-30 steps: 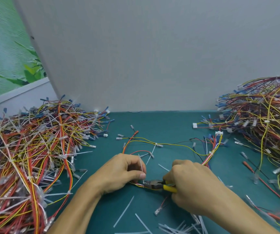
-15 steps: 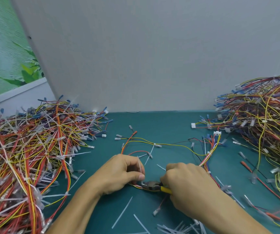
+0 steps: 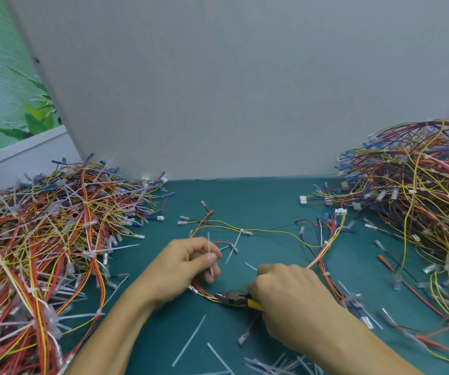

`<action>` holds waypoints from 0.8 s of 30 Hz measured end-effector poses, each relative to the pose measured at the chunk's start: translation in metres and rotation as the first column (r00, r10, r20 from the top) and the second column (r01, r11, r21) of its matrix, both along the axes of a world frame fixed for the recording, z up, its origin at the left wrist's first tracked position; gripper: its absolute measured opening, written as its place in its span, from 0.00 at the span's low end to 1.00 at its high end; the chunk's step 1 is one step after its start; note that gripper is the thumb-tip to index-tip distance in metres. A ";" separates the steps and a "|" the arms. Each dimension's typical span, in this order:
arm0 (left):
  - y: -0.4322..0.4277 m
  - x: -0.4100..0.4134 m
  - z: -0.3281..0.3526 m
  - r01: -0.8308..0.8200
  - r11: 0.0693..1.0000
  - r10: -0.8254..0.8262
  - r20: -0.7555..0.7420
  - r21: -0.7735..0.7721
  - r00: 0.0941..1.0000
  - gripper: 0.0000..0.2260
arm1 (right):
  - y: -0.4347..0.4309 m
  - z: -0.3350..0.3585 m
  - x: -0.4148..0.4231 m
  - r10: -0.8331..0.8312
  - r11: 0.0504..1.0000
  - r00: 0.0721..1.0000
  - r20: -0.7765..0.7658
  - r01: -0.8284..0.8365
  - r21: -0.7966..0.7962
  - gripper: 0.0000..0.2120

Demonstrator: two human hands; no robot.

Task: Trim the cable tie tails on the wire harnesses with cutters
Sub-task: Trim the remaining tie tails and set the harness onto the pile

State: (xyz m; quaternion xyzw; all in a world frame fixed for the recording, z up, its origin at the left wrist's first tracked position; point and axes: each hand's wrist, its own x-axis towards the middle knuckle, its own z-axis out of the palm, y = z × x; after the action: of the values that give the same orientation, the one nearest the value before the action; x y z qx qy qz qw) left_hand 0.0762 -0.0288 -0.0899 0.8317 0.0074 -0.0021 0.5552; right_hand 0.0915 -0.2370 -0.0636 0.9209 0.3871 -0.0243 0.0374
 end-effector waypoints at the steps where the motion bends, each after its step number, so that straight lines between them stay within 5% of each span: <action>1: 0.001 0.001 0.000 -0.077 0.996 0.078 0.011 -0.052 0.997 0.07 | 0.000 0.000 0.000 -0.004 1.000 1.000 -0.009 0.004 0.004 0.08; 6: 0.008 0.009 0.002 -0.388 0.903 0.402 0.041 -0.184 0.915 0.12 | 0.001 0.000 0.000 -0.025 1.000 0.999 -0.031 0.025 0.017 0.09; 11: 0.015 0.011 0.005 -0.569 0.821 0.553 0.185 0.047 0.813 0.13 | 0.000 0.003 -0.003 -0.028 0.999 0.999 -0.025 0.028 0.025 0.07; 17: -0.007 0.013 0.007 -0.372 0.665 0.234 0.293 0.647 0.927 0.10 | -0.001 0.006 -0.003 -0.037 0.999 0.999 -0.018 0.038 0.034 0.06; 24: -0.015 0.017 -0.001 -0.285 0.429 0.314 0.154 0.857 0.937 0.09 | -0.003 0.007 -0.001 -0.034 0.999 0.998 -0.047 0.034 0.014 0.05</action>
State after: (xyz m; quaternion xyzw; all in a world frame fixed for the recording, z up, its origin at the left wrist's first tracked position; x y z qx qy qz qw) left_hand 0.0933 -0.0441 -0.0908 0.9815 0.1624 0.0884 0.0504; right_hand 0.0907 -0.2404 -0.0569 0.9268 0.3724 -0.0437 0.0213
